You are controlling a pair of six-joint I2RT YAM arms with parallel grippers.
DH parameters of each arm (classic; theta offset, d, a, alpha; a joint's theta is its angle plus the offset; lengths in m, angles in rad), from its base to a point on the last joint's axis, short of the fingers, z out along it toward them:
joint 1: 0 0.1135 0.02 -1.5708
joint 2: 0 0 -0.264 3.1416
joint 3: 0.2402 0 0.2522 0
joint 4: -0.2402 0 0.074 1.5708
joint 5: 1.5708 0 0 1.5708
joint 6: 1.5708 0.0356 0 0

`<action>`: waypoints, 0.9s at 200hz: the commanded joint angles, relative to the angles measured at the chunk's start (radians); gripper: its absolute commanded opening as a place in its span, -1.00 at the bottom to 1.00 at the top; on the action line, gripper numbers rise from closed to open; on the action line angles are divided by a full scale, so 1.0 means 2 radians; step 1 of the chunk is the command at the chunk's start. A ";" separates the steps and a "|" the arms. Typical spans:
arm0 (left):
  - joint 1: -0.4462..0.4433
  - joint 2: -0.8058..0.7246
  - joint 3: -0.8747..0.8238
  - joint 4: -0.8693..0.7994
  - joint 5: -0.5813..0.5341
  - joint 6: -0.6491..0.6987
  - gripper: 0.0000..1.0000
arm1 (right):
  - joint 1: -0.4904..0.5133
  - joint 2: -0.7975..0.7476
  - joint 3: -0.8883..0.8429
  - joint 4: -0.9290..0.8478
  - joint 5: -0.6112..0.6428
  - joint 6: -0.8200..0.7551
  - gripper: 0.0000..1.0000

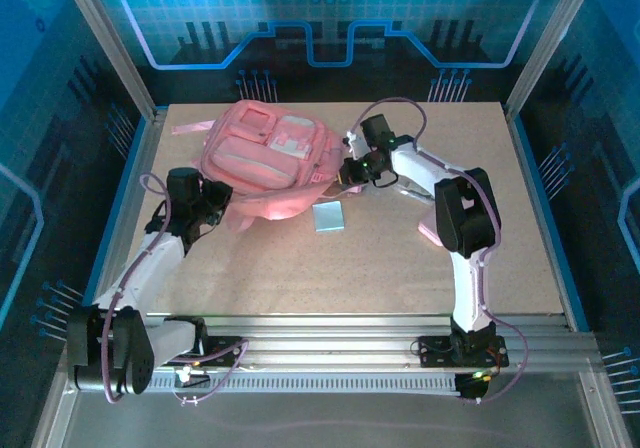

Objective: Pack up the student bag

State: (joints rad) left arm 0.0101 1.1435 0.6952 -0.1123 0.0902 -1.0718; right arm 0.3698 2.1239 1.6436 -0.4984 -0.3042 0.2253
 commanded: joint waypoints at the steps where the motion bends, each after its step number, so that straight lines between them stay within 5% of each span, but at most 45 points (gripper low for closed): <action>1: 0.023 -0.032 0.032 0.012 -0.024 0.024 -1.00 | -0.030 0.000 0.008 0.005 0.090 0.016 -1.00; 15: 0.023 -0.028 0.029 0.014 -0.024 0.031 -0.87 | -0.027 -0.016 -0.006 0.016 0.041 0.019 -0.59; 21: 0.024 -0.026 0.027 0.014 -0.023 0.035 -0.51 | -0.026 -0.024 -0.013 0.021 0.021 0.022 -0.30; 26: 0.024 -0.025 0.026 0.012 -0.023 0.037 0.01 | -0.025 -0.032 -0.021 0.026 0.006 0.024 -0.11; 42: 0.024 -0.024 0.025 -0.012 -0.033 0.045 0.96 | -0.018 -0.056 -0.046 0.037 -0.023 0.029 0.16; 86: 0.024 -0.043 0.026 -0.058 -0.069 0.099 0.98 | 0.018 -0.080 -0.040 0.008 -0.013 0.039 0.19; 123: 0.018 -0.041 0.034 -0.056 -0.038 0.127 0.98 | 0.056 -0.034 0.028 0.001 0.002 0.029 0.03; 180: 0.001 0.008 -0.019 0.040 0.002 0.076 0.98 | 0.056 0.098 0.201 -0.018 -0.045 0.010 0.52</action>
State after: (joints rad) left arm 0.0254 1.1069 0.7162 -0.1566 0.0360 -0.8722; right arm 0.4877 2.2246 1.9408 -0.4957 -0.3565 0.2638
